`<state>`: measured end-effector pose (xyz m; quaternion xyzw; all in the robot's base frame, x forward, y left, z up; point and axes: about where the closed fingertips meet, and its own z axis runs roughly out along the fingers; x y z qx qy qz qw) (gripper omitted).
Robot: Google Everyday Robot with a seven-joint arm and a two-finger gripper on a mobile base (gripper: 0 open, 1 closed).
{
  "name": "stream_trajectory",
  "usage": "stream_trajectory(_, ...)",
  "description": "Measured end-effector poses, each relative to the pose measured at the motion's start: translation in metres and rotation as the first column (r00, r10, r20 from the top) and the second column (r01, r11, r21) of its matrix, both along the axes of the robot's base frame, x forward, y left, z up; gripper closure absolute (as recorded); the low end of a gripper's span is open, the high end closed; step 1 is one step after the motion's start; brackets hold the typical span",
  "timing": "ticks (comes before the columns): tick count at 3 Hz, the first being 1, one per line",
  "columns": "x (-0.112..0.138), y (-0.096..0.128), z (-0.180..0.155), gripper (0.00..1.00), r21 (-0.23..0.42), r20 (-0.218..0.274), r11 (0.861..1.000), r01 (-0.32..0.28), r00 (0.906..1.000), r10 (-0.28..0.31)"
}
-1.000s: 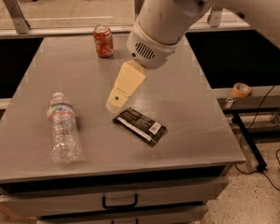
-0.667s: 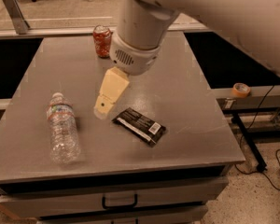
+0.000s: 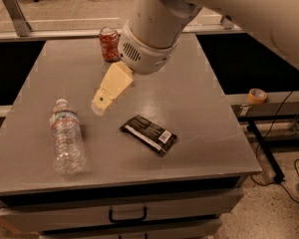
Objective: Move water bottle near coke can
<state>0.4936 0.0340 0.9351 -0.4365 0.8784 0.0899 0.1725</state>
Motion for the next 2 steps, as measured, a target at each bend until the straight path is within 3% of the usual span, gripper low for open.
stream_trajectory(1, 0.006, 0.017, 0.013, 0.00, 0.074, -0.048, 0.991, 0.109, 0.9933, -0.106)
stream_trajectory(2, 0.010, 0.047, 0.009, 0.00, 0.090, -0.124, 0.972, 0.216, 0.9710, -0.204)
